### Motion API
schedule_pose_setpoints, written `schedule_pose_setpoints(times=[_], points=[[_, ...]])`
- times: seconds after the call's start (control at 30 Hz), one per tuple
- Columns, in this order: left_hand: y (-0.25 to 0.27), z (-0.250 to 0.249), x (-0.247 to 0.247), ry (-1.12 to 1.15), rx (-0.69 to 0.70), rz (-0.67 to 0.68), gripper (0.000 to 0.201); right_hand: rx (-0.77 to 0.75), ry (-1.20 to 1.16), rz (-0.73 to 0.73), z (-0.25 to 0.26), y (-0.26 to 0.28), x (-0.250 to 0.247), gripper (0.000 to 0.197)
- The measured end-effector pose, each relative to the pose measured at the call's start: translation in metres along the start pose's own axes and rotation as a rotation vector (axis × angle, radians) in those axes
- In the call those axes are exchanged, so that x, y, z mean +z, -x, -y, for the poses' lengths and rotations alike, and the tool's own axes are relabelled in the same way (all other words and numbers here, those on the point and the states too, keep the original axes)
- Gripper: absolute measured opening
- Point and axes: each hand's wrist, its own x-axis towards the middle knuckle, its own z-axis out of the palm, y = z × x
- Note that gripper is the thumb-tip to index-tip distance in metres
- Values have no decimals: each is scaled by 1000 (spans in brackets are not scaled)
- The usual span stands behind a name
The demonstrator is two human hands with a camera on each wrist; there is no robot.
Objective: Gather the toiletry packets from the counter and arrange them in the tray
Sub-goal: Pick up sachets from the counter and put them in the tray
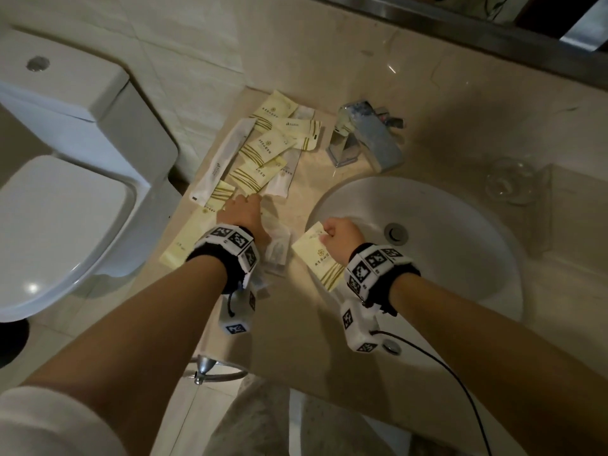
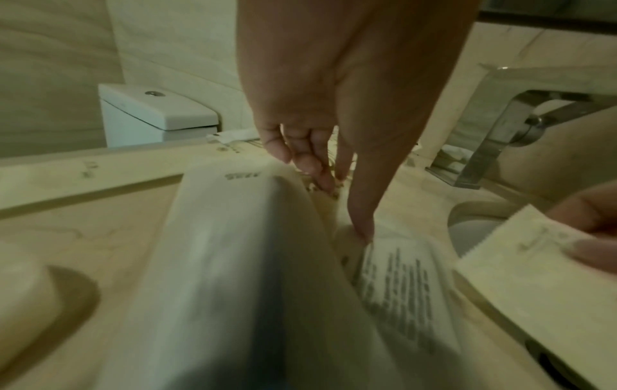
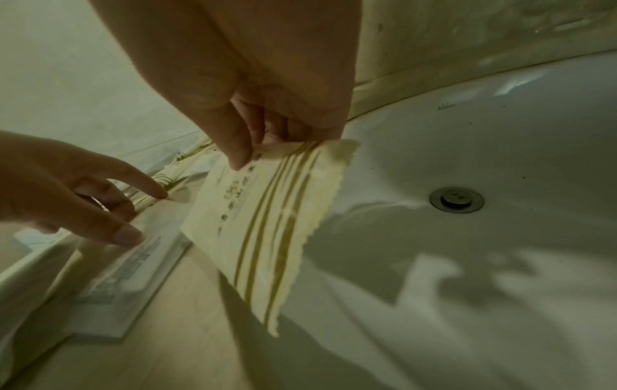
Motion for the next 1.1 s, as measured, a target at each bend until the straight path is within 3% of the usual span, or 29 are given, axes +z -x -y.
schedule_pose_setpoints(times=[0.13, 0.43, 0.53, 0.63, 0.73, 0.83, 0.93, 1.0, 1.1], points=[[-3, -1, -6, 36, 46, 86, 56, 6, 2, -15, 1, -1, -3, 23], [-10, 4, -17, -263, 103, 92, 61, 27, -20, -1, 10, -5, 0, 24], [-12, 7, -24, -287, 132, 131, 45, 22, -13, -1, 14, -7, -1, 25], [-13, 12, -34, -185, 112, 161, 28, 16, -39, -3, 21, -9, -2, 16], [-14, 18, -46, -52, 74, 86, 22, 24, -38, -23, 30, -10, -3, 3], [-14, 22, -61, 51, 44, -7, 30, 48, -44, -34, 42, -10, -5, 14], [-12, 26, -79, 156, 37, -43, 34, 37, -59, -68, 59, -8, -12, 8], [-10, 29, -90, 204, 37, -58, 33, 28, -68, -93, 70, -7, -18, 20], [-6, 34, -101, 204, 29, -78, 40, -14, -44, -123, 83, -4, -25, 7]])
